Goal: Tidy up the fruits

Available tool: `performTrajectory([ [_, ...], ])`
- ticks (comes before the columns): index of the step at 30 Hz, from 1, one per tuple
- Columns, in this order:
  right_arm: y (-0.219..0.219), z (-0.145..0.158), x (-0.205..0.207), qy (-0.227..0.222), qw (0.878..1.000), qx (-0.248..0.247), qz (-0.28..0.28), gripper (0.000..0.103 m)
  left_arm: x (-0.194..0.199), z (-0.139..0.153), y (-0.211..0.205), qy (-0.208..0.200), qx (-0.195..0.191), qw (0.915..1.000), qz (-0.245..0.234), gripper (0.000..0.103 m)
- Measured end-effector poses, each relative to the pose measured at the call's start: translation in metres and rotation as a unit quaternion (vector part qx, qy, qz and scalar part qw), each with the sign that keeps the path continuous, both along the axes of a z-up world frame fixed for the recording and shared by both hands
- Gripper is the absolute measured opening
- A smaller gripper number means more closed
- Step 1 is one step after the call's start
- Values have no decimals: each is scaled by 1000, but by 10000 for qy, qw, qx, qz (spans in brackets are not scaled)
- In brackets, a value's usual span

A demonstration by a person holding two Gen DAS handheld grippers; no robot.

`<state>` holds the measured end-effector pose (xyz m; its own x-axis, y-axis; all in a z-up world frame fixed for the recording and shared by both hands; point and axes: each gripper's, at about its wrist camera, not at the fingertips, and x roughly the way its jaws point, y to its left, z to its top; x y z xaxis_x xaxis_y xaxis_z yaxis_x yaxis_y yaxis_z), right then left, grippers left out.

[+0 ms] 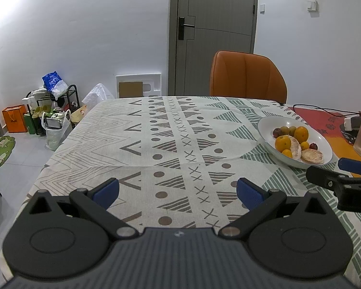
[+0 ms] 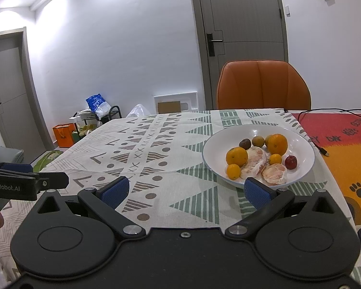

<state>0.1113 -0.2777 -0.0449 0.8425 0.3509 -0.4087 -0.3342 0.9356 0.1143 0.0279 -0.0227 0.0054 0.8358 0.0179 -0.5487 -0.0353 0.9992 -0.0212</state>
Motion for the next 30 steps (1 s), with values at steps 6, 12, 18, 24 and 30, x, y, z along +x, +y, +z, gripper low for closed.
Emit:
performTrajectory([
  [6, 0, 0, 0, 3, 10000, -1, 1, 103, 0, 0, 0, 5, -9, 10000, 3, 103],
  [12, 0, -1, 0, 5, 10000, 3, -1, 103, 1, -1, -1, 21, 7, 10000, -10, 103],
  [18, 1, -1, 0, 24, 10000, -10, 2, 103, 2, -2, -2, 37, -4, 10000, -13, 103],
  [24, 0, 0, -1, -10, 10000, 10, 12, 103, 2, -2, -2, 40, -1, 10000, -18, 103],
  [30, -2, -2, 0, 3, 10000, 10, 4, 103, 2, -3, -3, 47, 1, 10000, -35, 103],
])
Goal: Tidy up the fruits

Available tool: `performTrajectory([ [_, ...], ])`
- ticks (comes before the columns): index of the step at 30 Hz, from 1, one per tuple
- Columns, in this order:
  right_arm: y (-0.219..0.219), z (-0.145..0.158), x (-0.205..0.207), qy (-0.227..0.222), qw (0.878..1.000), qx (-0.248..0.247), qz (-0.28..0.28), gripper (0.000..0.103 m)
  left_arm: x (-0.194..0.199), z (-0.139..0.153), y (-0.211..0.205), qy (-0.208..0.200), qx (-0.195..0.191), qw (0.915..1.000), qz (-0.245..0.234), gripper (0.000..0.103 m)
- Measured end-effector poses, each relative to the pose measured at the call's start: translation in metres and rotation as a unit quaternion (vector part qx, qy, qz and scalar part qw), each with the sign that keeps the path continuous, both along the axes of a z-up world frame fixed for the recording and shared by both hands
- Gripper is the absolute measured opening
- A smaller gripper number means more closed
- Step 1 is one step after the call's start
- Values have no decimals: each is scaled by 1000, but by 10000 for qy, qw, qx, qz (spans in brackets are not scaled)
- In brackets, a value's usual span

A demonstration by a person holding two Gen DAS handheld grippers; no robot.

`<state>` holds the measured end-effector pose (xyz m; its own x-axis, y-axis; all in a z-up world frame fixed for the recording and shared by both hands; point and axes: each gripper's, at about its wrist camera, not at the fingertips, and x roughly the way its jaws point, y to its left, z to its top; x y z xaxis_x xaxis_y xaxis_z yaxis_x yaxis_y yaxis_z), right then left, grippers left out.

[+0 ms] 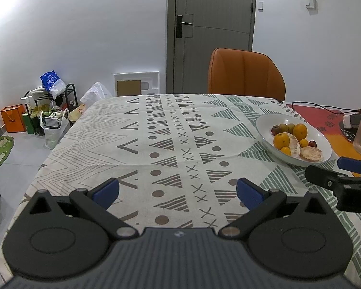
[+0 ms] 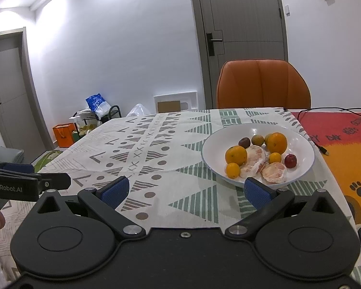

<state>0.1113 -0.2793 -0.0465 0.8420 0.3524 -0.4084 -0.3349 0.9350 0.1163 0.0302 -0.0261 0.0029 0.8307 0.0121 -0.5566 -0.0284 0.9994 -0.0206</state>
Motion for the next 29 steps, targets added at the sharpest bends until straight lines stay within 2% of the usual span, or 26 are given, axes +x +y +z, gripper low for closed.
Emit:
performTrajectory([
  [29, -2, -1, 1, -18, 10000, -16, 15, 103, 4, 1, -3, 9, 7, 10000, -28, 103],
])
